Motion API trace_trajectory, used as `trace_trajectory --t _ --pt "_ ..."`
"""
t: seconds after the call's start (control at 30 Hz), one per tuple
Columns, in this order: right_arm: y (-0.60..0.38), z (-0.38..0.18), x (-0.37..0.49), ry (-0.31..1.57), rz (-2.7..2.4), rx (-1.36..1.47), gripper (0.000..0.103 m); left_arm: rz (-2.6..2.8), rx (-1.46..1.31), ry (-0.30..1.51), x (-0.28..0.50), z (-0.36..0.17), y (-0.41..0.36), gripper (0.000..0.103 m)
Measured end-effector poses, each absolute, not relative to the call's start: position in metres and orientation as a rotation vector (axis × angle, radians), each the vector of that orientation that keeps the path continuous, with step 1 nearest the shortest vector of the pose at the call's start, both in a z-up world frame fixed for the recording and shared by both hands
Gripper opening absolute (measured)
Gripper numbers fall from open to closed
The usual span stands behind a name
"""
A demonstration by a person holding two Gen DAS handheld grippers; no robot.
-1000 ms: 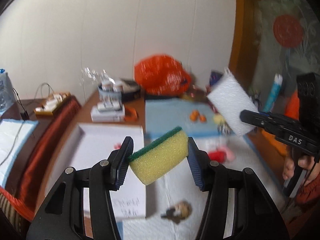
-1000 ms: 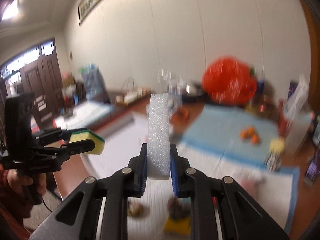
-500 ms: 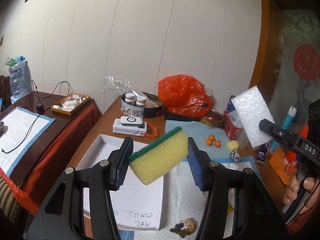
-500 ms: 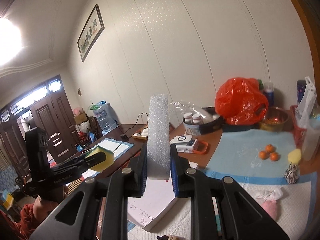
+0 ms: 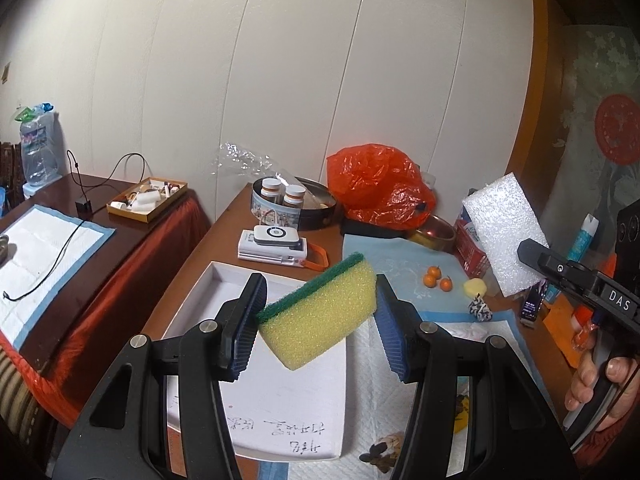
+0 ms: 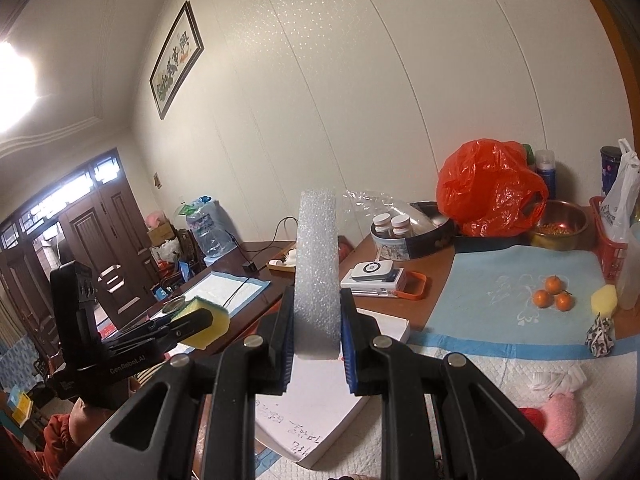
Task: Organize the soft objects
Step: 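Carry the sponge in the left tool and the foam sheet in the right tool toward the white tray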
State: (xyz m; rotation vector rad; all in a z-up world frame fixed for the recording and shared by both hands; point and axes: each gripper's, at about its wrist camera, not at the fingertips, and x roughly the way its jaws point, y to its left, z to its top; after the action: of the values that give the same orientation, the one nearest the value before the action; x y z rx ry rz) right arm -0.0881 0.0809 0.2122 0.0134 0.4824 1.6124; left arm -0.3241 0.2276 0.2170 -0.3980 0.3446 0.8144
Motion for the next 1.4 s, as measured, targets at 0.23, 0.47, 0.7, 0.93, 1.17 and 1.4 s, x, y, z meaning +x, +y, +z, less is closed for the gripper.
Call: trace_trajectory --t 0.23,0.47,0.7,0.93,1.17,1.4 --pt "0.086 0.209 -0.092 0.493 1.605 0.012 0.019 0.8 -0.395 0.342 -0.326 0.218 0.231 0.054" --pt "0.091 0.21 -0.096 0.486 1.602 0.007 0.019 0.803 -0.399 0.335 -0.332 0.22 0.236 0.054" --pt "0.098 0.208 -0.102 0.492 1.598 -0.001 0.019 0.801 -0.403 0.332 -0.338 0.22 0.243 0.054" --pt "0.106 0.206 -0.11 0.504 1.584 0.003 0.019 0.785 -0.397 0.337 -0.345 0.221 0.258 0.054" --pt "0.118 0.205 -0.123 0.51 1.564 -0.004 0.019 0.758 -0.397 0.353 -0.35 0.217 0.275 0.054" --pt "0.138 0.201 -0.139 0.527 1.526 -0.026 0.019 0.73 -0.413 0.382 -0.348 0.207 0.298 0.054"
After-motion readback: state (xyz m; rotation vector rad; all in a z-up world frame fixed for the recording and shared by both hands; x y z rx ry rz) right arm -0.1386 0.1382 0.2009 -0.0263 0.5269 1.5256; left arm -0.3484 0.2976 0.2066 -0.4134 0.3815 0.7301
